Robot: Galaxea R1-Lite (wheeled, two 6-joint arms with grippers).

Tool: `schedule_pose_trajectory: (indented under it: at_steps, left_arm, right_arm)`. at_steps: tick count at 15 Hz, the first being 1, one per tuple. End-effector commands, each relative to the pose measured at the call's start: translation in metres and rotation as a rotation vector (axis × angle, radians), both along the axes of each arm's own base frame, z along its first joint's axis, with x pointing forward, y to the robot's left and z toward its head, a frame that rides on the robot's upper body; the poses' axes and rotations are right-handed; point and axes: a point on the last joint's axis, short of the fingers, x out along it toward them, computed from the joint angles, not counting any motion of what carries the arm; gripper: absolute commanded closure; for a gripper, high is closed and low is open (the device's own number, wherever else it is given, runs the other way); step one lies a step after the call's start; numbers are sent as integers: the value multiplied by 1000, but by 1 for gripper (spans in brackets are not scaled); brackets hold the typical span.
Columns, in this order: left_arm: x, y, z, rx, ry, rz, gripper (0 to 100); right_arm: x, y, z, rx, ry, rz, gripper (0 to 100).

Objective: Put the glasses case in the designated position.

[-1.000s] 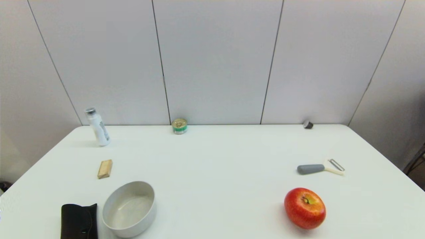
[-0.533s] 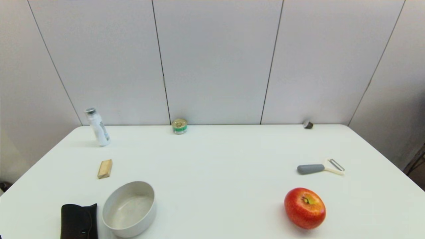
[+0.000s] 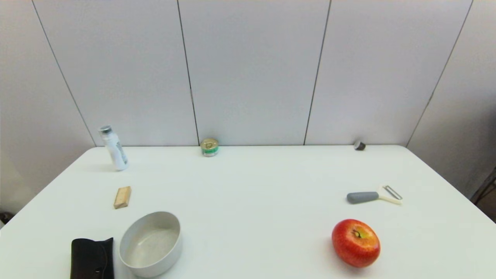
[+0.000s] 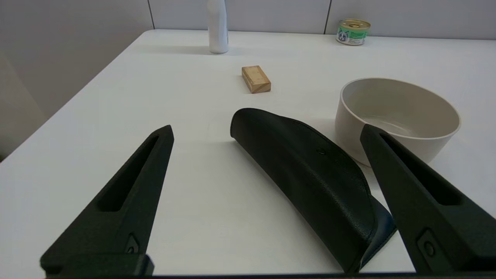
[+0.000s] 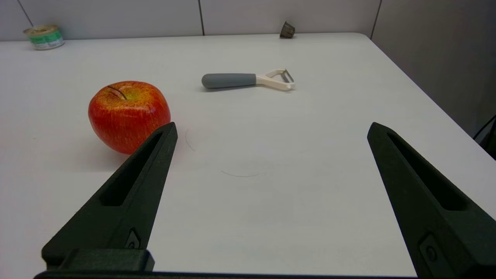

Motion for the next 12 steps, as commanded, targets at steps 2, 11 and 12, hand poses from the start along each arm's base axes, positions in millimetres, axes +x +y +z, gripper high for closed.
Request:
schedule_pose_trajectory:
  at_steps: [2, 11, 12]
  left_arm:
    - [0, 0, 0, 9, 1, 1, 0]
    - [0, 0, 0, 6, -1, 1, 0]
    - [0, 0, 0, 6, 1, 1, 0]
  right_arm:
    - [0, 0, 0, 0, 1, 1, 0]
    - [0, 0, 0, 0, 1, -1, 0]
    - [0, 0, 0, 0, 1, 1, 0]
